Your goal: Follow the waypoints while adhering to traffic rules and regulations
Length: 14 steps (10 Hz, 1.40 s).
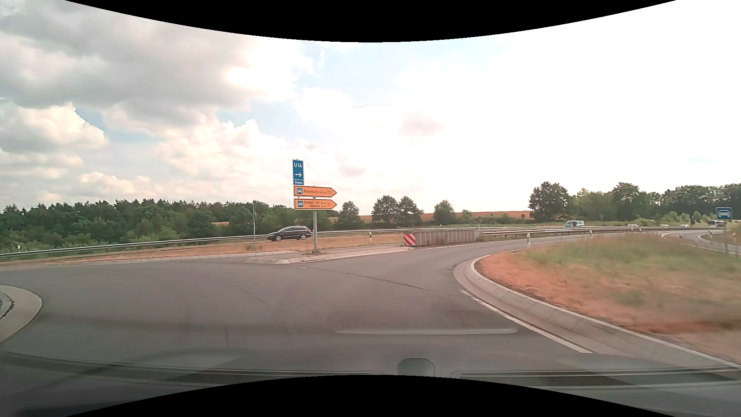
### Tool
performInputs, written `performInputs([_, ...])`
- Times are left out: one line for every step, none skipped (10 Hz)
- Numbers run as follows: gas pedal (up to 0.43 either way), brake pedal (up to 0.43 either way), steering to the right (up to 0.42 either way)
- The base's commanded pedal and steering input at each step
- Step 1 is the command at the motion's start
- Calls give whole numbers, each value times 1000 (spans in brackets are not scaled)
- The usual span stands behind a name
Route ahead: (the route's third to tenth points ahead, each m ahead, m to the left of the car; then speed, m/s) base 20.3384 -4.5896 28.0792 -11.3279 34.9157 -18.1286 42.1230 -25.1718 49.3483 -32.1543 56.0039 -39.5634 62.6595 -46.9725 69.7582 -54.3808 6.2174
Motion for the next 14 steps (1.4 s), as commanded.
performInputs([130,0,-136])
performInputs([138,0,-108])
performInputs([169,0,-73])
performInputs([177,0,-44])
performInputs([197,0,-31])
performInputs([197,0,-10])
performInputs([197,0,28])
performInputs([197,0,64])
performInputs([197,0,107])
performInputs([197,0,138])
performInputs([197,0,155])
performInputs([197,0,168])
performInputs([197,0,184])
performInputs([197,0,192])
